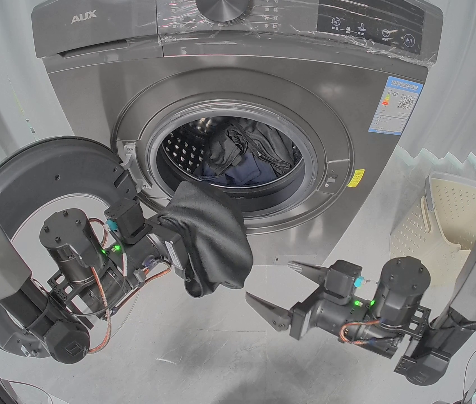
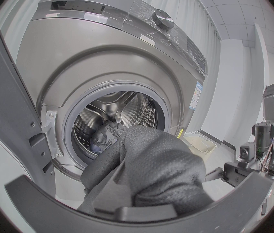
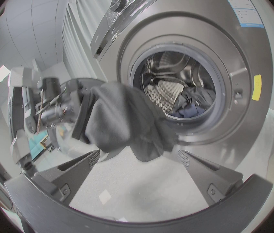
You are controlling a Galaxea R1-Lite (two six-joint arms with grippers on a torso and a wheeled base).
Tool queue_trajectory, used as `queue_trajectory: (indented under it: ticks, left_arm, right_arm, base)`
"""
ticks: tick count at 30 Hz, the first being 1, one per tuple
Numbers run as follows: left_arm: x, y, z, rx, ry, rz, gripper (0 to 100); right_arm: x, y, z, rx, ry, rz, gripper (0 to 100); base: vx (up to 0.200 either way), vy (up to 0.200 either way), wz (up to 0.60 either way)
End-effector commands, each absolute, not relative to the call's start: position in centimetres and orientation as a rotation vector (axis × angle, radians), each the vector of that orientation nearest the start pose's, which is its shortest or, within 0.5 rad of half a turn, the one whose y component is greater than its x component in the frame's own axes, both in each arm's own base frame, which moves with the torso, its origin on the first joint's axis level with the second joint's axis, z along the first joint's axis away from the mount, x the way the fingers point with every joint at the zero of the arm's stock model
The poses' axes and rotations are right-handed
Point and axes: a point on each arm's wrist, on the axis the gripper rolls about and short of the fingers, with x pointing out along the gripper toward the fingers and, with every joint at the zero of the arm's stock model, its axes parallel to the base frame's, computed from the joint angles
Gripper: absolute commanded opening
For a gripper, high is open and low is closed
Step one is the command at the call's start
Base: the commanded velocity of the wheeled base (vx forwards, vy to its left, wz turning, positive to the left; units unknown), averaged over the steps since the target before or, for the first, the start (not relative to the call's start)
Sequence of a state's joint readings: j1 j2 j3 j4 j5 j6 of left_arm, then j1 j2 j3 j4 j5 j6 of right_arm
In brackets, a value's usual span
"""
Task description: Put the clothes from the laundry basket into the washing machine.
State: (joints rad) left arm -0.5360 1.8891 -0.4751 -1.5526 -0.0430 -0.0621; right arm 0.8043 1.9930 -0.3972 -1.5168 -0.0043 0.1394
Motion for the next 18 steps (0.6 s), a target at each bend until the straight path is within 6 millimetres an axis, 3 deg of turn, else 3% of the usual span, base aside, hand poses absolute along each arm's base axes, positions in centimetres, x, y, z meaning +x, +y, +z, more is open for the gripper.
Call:
queue_trajectory:
  ticks: [1, 6, 12, 18]
  left_arm:
    - [25.1, -14.9, 14.3, -0.094, -0.133, -0.574, 0]
    - [24.7, -14.7, 14.5, -0.09, -0.135, -0.574, 0]
    - [24.0, -14.7, 13.2, -0.064, -0.08, -0.586, 0]
    - [24.0, -14.7, 13.3, -0.058, -0.087, -0.586, 0]
  right_arm:
    - [18.0, 18.8, 8.7, 0.046, 0.179, 0.846, 100]
    - [19.6, 17.6, 8.6, 0.051, 0.177, 0.771, 100]
    - [22.4, 16.0, 9.3, 0.079, 0.126, 0.66, 100]
    - [23.4, 15.4, 9.7, 0.085, 0.103, 0.623, 100]
  base:
    - [0.0, 0.0, 0.0]
    - [0.0, 0.0, 0.0]
    - [0.0, 0.0, 0.0]
    - [0.0, 0.0, 0.0]
